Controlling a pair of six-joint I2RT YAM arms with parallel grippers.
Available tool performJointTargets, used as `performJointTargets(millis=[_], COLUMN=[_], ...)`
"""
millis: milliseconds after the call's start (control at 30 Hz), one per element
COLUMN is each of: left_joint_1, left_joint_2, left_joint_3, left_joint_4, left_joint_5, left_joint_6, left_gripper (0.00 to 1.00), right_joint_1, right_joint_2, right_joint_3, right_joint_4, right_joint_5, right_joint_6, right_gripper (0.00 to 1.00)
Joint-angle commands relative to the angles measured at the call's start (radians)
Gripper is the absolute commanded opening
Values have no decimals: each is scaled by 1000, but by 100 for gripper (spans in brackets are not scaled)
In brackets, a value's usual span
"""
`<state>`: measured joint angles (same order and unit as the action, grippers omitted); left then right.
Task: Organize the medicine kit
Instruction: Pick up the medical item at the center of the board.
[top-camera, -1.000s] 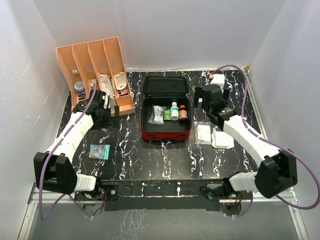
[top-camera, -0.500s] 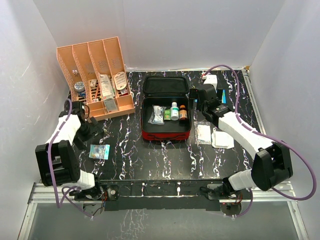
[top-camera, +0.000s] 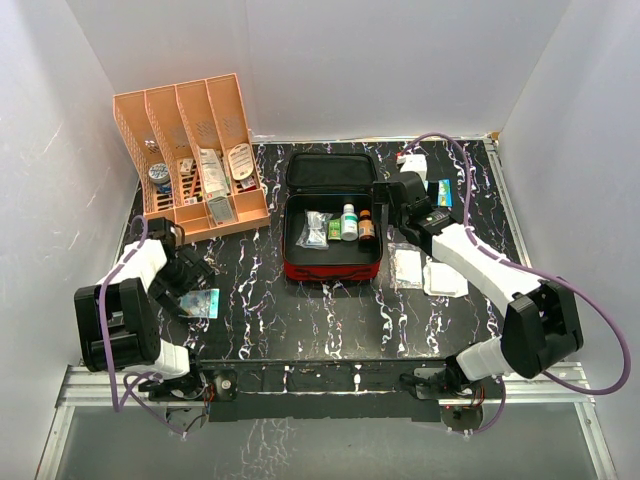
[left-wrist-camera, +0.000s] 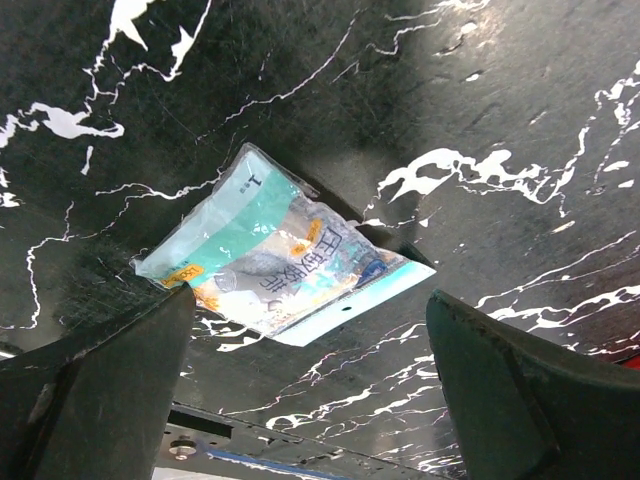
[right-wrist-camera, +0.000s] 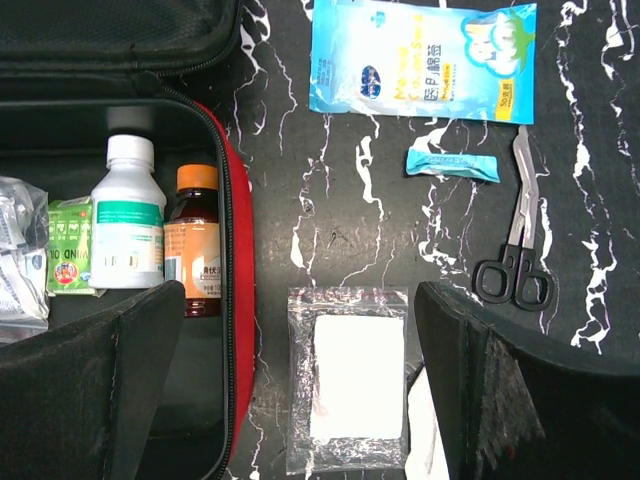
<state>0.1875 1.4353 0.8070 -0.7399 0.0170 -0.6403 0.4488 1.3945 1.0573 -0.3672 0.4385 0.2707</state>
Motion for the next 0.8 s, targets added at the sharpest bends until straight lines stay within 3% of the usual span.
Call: performJointTargets(millis=[0,167,267,433,633,767], left_joint_1=[-1,0,-1,-1,0,-4], left_joint_2=[8,47,70,88,95,100], left_joint_3=[-30,-38,-31,-24,12,102], left_joint_4=[5,-9,-17,-29,-46,-47], left_joint_5=[31,26,28,12,-10,19], left_joint_6=[-48,-102,-111,-106,-75,3], left_gripper=[99,97,90,62,18,9], right_joint_1=[14,22,23,24,24,23], right_joint_2=[19,20,16,19,33,42], right_joint_3=[33,33,31,30,29,31], right_joint_4=[16,9,5,7,20,30], right_joint_5=[15,25,31,38,37,35], right_joint_6=[18,24,27,29,36,40], right_gripper=[98,98,98,98,98,98])
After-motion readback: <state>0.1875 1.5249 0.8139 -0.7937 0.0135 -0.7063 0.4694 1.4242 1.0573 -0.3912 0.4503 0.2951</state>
